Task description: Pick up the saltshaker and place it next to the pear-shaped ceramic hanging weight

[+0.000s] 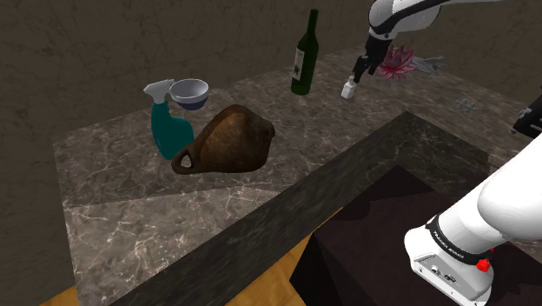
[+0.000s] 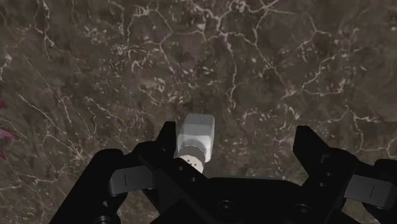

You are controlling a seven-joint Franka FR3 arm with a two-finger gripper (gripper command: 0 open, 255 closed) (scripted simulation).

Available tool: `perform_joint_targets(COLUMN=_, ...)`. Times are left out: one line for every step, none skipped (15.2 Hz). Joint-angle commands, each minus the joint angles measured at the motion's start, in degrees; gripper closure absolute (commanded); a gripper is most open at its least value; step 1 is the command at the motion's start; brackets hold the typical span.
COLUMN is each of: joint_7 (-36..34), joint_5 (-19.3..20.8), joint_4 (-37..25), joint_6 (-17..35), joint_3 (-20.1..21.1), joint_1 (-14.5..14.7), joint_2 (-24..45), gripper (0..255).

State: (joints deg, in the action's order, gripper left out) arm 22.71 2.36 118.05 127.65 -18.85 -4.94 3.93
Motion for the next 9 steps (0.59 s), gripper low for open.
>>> perform_joint_targets(joint_7=1.6, joint_5=-1.7, joint_4=-2.9, joint_6=1.8, joint_3=-0.2, joint_1=-0.6, joint_2=4.4, gripper=0)
perform_joint_targets(joint_7=2.5, joint_5=-2.5, joint_4=-4.7, joint_6=2.4, joint_3=-0.2, joint_1=-1.0, joint_2=6.6, gripper=0)
perform_joint_targets(joint_7=3.3, joint_5=-3.4, joint_4=-6.5, joint_6=2.9, joint_3=-0.2, joint_1=-1.5, joint_2=8.8, gripper=0)
perform_joint_targets(joint_7=4.1, joint_5=-4.2, joint_4=-8.5, joint_6=3.4, joint_3=-0.1, joint_1=-2.0, joint_2=11.0, gripper=0)
perform_joint_targets(joint_7=4.3, joint_5=-4.5, joint_4=-9.0, joint_6=3.5, joint_3=0.0, joint_1=-2.2, joint_2=11.7, gripper=0)
perform_joint_targets(joint_7=4.4, joint_5=-4.7, joint_4=-8.9, joint_6=4.1, joint_3=0.0, joint_1=-2.3, joint_2=12.2, gripper=0)
perform_joint_targets(joint_7=4.6, joint_5=-4.9, joint_4=-8.7, joint_6=4.7, joint_3=0.1, joint_1=-2.5, joint_2=12.6, gripper=0)
perform_joint_targets(joint_7=4.7, joint_5=-5.1, joint_4=-8.6, joint_6=5.3, joint_3=0.2, joint_1=-2.6, joint_2=13.1, gripper=0)
perform_joint_targets(joint_7=4.8, joint_5=-5.3, joint_4=-8.5, joint_6=5.9, joint_3=0.3, joint_1=-2.7, joint_2=13.6, gripper=0)
